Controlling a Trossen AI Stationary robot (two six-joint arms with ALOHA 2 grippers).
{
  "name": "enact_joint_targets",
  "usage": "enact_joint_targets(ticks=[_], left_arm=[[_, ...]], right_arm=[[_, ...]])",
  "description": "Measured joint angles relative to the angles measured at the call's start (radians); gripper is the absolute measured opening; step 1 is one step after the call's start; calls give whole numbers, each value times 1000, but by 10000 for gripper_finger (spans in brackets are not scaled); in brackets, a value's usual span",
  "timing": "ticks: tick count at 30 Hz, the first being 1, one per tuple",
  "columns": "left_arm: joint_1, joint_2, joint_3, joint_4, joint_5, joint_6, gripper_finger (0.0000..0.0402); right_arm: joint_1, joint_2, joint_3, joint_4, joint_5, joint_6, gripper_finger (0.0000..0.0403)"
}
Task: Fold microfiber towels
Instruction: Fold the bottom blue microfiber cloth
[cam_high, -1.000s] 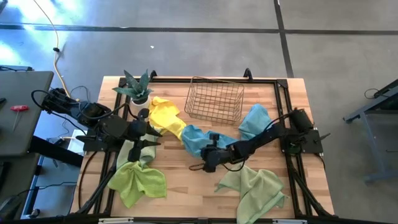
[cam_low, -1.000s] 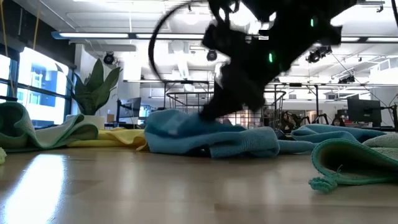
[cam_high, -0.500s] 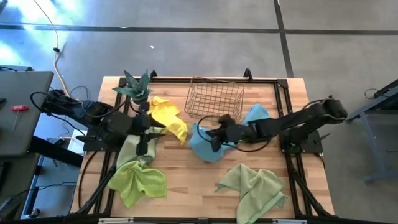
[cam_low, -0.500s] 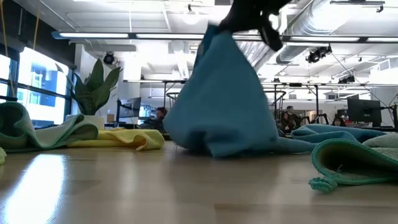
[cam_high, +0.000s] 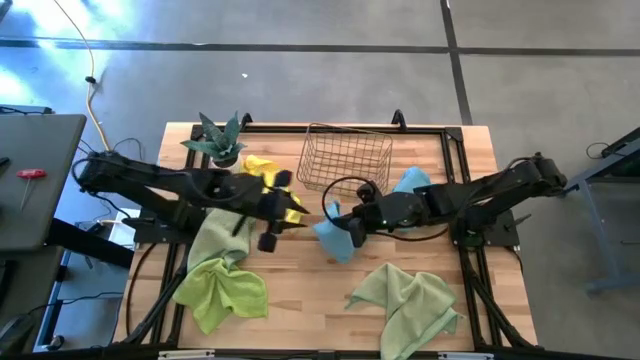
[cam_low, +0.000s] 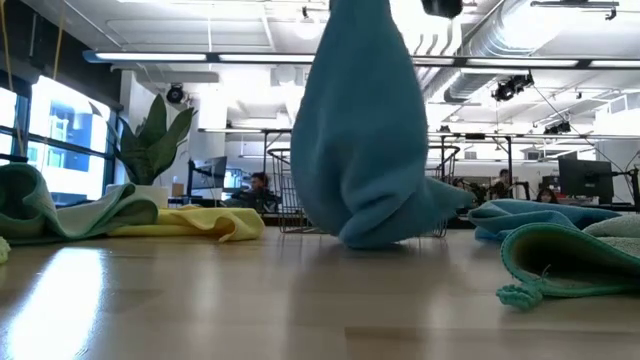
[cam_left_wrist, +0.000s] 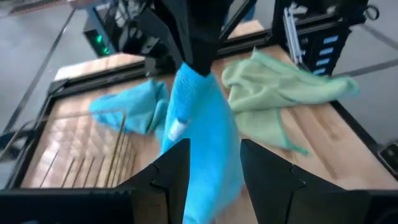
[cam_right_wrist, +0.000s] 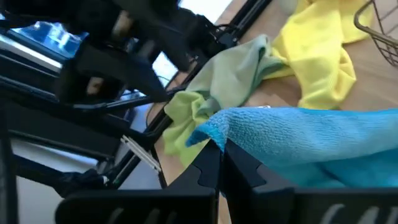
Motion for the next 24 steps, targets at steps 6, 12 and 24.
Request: enact_joint_targets(ticks=[6,12,24], left_arm=[[43,112,-1,172,91,-43,131],[51,180,-1,333,97,-77,131],[51,188,-1,535,65,-103,131]], right_arm=[[45,0,161,-265,49,77,0],[76,0,280,-388,89,111,0],[147,0,360,-434,47,130,0]])
